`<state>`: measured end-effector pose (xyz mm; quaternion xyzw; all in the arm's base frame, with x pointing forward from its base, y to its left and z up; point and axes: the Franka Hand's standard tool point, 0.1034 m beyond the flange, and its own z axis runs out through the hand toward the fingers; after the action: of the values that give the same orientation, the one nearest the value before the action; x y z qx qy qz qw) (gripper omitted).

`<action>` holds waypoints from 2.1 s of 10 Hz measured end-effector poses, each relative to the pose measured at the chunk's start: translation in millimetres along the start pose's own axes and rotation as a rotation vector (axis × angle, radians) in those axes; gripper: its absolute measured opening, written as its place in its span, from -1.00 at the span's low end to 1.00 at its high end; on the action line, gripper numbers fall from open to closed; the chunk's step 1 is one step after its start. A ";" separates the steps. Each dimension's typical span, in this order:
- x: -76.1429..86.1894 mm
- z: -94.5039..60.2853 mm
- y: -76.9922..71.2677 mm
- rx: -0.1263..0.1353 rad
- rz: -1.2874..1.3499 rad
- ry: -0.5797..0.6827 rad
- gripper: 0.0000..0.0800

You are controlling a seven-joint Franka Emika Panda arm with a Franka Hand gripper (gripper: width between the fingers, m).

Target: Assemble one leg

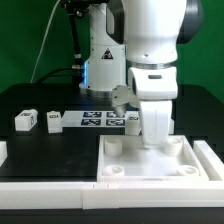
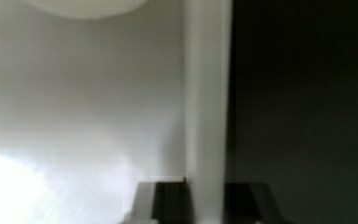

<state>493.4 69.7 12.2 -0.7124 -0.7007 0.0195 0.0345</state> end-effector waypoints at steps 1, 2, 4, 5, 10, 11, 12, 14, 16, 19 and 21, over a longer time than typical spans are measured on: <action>4.5 0.7 0.5 0.009 -0.001 -0.002 -0.83; 6.0 0.8 0.5 0.011 -0.004 -0.003 -0.83; 5.3 1.2 0.4 0.010 -0.003 -0.002 -0.83; 5.0 1.3 0.4 0.010 -0.002 -0.002 -0.42; 4.0 1.7 0.3 0.011 -0.001 -0.003 0.59; 3.9 1.7 0.3 0.011 -0.001 -0.003 0.62; 3.8 1.7 0.3 0.011 0.000 -0.003 0.62; 7.9 -8.7 -8.9 -0.001 0.067 -0.008 0.62; 13.0 -30.0 -32.3 -0.032 0.188 -0.015 0.62; 14.1 -37.8 -43.8 -0.028 0.272 -0.023 0.62; 14.3 -37.5 -44.1 -0.028 0.370 -0.020 0.62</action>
Offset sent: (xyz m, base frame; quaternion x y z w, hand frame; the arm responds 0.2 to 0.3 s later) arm 0.0000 0.0000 0.0000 0.0000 0.0000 0.0000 1.0000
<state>452.6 83.9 53.2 -0.8293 -0.5582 0.0229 0.0133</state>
